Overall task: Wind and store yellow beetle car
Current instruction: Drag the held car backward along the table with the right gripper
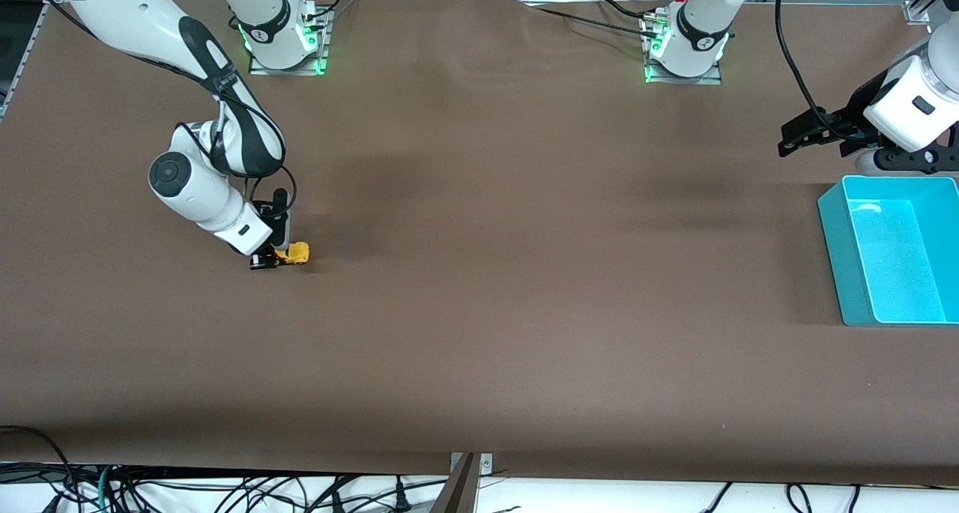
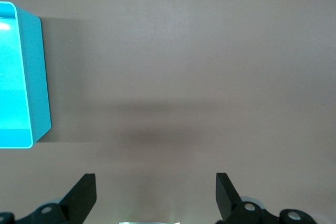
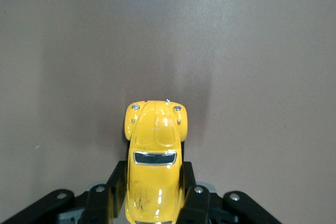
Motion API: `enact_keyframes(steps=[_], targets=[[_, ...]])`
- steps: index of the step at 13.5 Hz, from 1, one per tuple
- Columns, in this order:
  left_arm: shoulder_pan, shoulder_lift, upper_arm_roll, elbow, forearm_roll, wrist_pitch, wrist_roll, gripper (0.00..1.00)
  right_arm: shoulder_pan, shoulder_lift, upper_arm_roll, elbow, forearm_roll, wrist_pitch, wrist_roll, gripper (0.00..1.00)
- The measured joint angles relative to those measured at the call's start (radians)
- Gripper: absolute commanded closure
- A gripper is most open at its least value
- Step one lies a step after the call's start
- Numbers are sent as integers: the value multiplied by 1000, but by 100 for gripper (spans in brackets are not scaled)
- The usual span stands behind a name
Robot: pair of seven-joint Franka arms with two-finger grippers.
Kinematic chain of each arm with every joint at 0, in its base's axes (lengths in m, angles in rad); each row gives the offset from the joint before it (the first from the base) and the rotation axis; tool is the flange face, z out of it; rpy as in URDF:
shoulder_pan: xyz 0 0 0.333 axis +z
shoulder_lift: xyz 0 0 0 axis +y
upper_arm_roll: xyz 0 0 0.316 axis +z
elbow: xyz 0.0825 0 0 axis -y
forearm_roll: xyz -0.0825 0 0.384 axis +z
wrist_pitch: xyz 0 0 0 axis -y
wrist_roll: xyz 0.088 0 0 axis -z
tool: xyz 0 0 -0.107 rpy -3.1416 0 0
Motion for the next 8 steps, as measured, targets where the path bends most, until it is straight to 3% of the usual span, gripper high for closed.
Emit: enact_keyframes(steps=[8], targets=[[0,0,0,0,0,0,0,0,-10,2,2,0,0,2,-10,86]])
